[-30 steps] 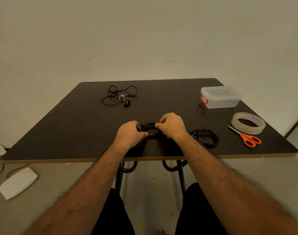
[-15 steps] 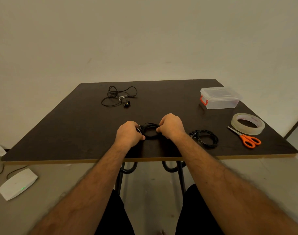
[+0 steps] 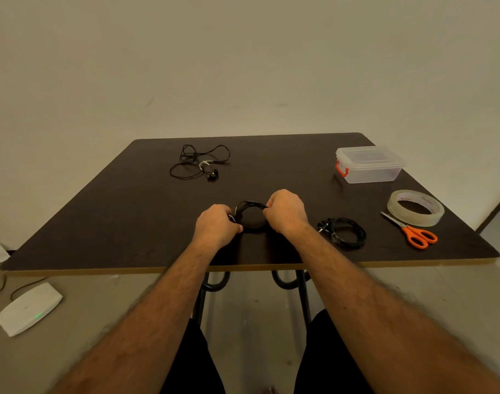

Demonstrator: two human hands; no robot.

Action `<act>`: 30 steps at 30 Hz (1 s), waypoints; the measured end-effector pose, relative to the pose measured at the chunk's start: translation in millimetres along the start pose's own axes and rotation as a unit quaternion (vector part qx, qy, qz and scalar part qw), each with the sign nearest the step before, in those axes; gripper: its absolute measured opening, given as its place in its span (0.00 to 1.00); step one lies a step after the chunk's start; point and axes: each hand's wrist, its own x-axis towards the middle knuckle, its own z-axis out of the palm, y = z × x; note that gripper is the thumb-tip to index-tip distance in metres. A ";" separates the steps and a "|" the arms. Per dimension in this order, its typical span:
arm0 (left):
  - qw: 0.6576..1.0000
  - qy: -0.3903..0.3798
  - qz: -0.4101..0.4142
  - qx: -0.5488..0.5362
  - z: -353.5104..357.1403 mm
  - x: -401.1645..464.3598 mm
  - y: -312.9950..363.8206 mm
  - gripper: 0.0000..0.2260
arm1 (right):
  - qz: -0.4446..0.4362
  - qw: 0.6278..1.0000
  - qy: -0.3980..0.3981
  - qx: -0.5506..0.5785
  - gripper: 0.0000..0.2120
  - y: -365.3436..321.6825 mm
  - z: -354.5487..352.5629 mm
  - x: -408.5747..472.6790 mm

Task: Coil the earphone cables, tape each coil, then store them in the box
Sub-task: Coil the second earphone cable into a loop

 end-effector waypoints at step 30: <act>0.971 0.004 -0.046 -0.234 5.4 20.4 -9.7 0.11 | -0.018 0.989 -0.024 0.145 0.02 -3.4 -12.6 -5.4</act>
